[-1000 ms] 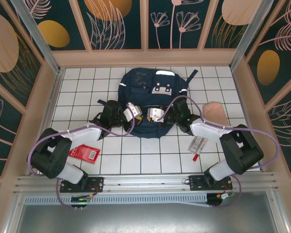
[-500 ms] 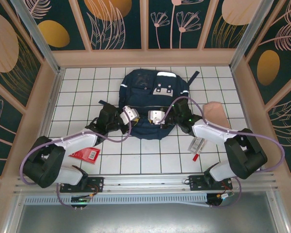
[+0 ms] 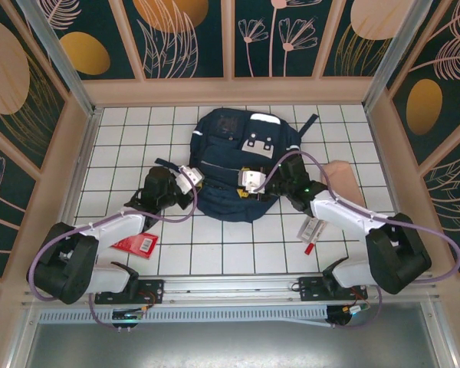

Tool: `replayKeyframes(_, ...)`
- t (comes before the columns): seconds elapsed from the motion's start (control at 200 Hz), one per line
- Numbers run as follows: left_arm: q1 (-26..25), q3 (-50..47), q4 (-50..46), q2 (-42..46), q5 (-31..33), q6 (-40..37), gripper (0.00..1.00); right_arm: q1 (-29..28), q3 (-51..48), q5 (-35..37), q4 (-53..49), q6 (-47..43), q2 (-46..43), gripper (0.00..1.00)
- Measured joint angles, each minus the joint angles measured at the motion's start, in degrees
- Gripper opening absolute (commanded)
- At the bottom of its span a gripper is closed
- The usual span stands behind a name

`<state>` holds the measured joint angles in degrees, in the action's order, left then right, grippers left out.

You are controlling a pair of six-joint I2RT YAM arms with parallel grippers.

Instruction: Pack books, pencil case, and school supplies into a backpack

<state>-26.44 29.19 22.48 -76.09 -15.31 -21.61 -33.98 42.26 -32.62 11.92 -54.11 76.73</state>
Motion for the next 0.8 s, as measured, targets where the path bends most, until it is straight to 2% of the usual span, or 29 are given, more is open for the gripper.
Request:
replayKeyframes(0.17, -2.78, 0.0, -0.04, 0.44, -1.2, -0.46, 0.0, -6.01, 0.94, 0.22, 8.87, 8.61, 3.74, 0.55)
replayKeyframes(0.3, -3.21, -0.2, 0.28, 2.16, -2.19, 0.37, 0.0, -6.84, 3.15, 2.82, 12.37, 12.17, 11.47, 0.54)
replayKeyframes(0.35, -3.21, -0.66, 0.94, 3.37, -2.23, 0.83, 0.0, -6.71, 3.76, 3.82, 12.22, 12.48, 13.84, 0.47)
replayKeyframes(0.43, -3.21, -1.05, 1.09, 4.39, -1.86, 1.31, 0.0, -6.71, 4.42, 4.28, 11.61, 12.5, 15.72, 0.16)
replayKeyframes(0.495, -3.19, -1.29, 1.11, 4.48, -1.16, 1.81, 0.0, -6.73, 4.72, 4.39, 10.82, 12.0, 15.65, 0.02)
replayKeyframes(0.606, -2.27, -1.31, 1.16, 4.48, -0.96, 3.85, 0.0, -6.58, 4.74, 4.44, 8.46, 9.84, 14.43, 0.0)
replayKeyframes(0.801, 2.82, -1.11, 2.6, 2.82, -0.07, 4.63, 0.0, -5.7, 4.72, 3.17, 0.15, 1.79, 8.09, 0.0)
